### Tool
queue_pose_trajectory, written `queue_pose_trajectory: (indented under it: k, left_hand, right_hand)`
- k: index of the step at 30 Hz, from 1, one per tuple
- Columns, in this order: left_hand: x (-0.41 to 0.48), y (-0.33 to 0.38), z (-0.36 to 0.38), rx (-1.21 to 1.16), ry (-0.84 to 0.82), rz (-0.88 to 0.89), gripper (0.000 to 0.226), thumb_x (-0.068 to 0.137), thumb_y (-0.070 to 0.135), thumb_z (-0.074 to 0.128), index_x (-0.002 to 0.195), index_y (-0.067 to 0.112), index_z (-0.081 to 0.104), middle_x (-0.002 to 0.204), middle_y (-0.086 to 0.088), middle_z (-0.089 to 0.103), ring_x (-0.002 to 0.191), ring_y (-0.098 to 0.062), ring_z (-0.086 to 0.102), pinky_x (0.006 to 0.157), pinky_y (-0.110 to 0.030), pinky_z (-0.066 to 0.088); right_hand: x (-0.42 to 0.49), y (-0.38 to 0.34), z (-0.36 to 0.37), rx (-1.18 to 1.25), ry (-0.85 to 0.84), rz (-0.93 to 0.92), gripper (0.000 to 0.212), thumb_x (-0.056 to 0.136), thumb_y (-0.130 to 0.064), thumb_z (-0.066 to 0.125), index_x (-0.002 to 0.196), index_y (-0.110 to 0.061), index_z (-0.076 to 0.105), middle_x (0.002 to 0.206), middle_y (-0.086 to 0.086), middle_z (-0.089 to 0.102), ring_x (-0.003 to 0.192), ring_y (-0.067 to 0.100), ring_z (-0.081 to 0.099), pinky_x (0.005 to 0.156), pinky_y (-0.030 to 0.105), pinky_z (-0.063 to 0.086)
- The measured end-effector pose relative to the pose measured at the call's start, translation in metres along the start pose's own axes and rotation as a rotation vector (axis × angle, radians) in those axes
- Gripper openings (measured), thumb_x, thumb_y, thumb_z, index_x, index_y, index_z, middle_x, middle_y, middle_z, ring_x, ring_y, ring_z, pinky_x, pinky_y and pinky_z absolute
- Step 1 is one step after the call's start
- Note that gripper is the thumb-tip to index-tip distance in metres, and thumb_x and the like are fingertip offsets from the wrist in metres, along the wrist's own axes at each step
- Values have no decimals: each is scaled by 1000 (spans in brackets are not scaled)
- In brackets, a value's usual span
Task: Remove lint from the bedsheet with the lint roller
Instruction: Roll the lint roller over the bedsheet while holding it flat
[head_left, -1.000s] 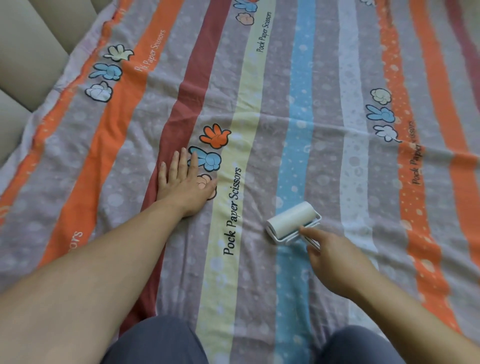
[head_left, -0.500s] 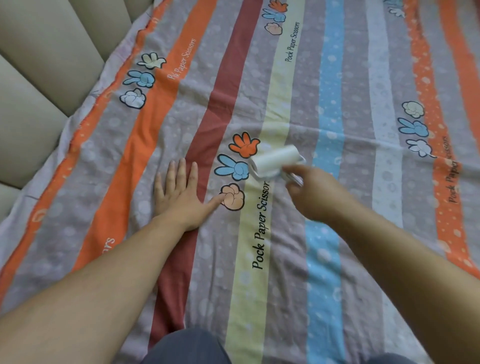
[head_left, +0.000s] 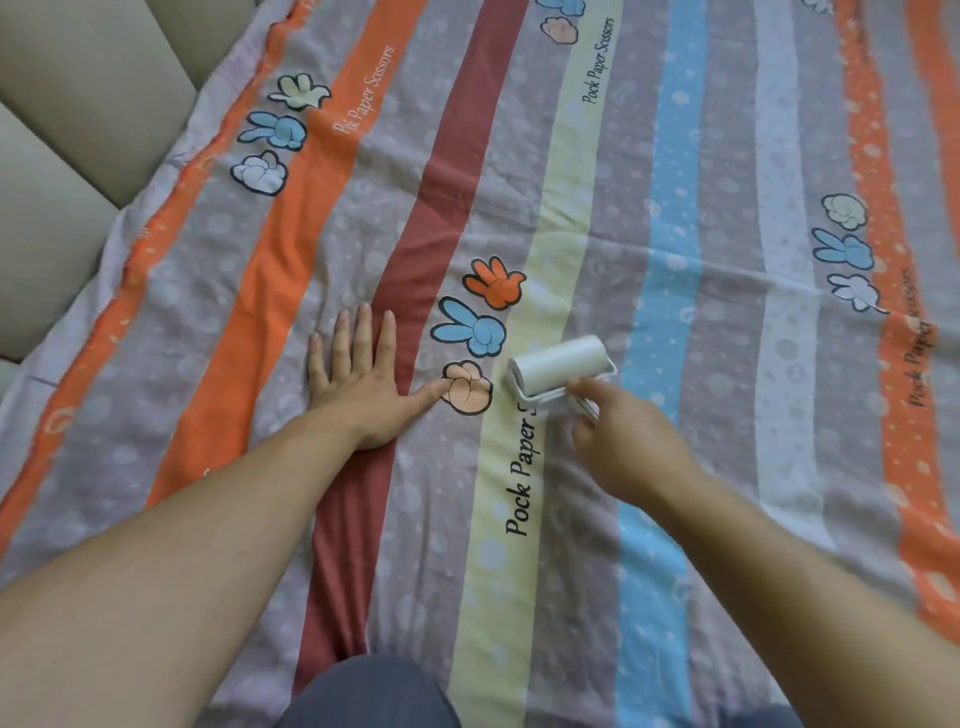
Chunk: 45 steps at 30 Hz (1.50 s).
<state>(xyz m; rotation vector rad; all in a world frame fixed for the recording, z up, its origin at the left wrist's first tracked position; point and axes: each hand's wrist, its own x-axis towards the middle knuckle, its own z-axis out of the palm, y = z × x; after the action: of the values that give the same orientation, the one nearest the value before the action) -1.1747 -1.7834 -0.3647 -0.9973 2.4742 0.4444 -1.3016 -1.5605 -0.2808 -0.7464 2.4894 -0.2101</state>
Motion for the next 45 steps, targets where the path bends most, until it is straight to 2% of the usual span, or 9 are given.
queue_pose_trajectory:
  k: [9, 15, 18, 21, 25, 29, 33, 39, 45]
  left_hand:
    - [-9, 2, -4, 19, 55, 4, 117, 72, 98, 10, 157, 25, -23, 163, -1, -33, 147, -19, -38, 116, -49, -27]
    - [-11, -5, -2, 32, 91, 16, 105, 82, 90, 16, 160, 27, -16, 165, 2, -29, 148, -15, -34, 119, -50, -22]
    - [-14, -13, 0, 16, 136, 12, 103, 83, 89, 14, 160, 27, -14, 166, 4, -28, 148, -12, -33, 118, -50, -24]
    - [-14, -17, 4, 1, 195, -47, 111, 80, 93, 16, 160, 22, -17, 165, -3, -31, 148, -15, -35, 116, -51, -27]
    - [-5, -21, 8, -45, 136, -54, 118, 73, 98, 11, 157, 22, -23, 161, -4, -38, 144, -15, -42, 116, -55, -26]
    - [0, -22, 9, -61, 84, -49, 118, 74, 98, 14, 156, 23, -27, 159, -4, -41, 142, -15, -45, 115, -55, -27]
    - [1, -22, 9, -49, 75, -50, 117, 76, 96, 14, 155, 22, -28, 158, -4, -42, 141, -16, -46, 114, -55, -29]
    - [-2, -20, 7, -39, 82, -53, 116, 77, 95, 17, 155, 22, -28, 160, -4, -40, 142, -15, -45, 114, -55, -28]
    - [-10, -19, 2, -4, 138, -58, 111, 80, 92, 14, 158, 23, -22, 163, -3, -35, 145, -14, -39, 117, -53, -26]
  right_hand:
    - [-72, 42, 2, -102, -92, 50, 45, 93, -29, 42, 137, -40, 45, 119, 4, 66, 102, 27, 61, 77, 36, 51]
    - [-85, 46, -37, -236, -263, 74, 42, 95, -31, 45, 135, -42, 49, 134, -4, 58, 108, 17, 60, 87, 27, 46]
    - [-66, 16, -61, -208, -188, 35, 42, 97, -30, 46, 136, -43, 48, 131, -3, 59, 100, 18, 60, 75, 25, 39]
    - [-23, -26, -57, -57, -23, -64, 40, 97, -27, 47, 136, -39, 50, 130, 2, 61, 107, 26, 60, 78, 27, 41]
    - [59, -80, -28, 67, 69, -119, 42, 99, -21, 43, 140, -30, 46, 128, 7, 60, 98, 25, 58, 73, 28, 44]
    - [93, -105, -8, 79, 49, -90, 43, 94, -11, 44, 134, -23, 49, 122, 11, 60, 104, 28, 56, 85, 38, 52]
    - [70, -89, 3, 44, 29, -65, 45, 92, -12, 42, 134, -27, 49, 116, 10, 62, 88, 26, 54, 77, 36, 52]
    - [0, -38, 21, 6, -6, -69, 50, 94, -22, 42, 143, -35, 41, 126, 6, 62, 108, 30, 58, 83, 37, 51]
    - [-59, -2, 24, -39, -50, -35, 51, 95, -28, 40, 144, -42, 36, 111, 5, 65, 95, 27, 60, 66, 34, 44]
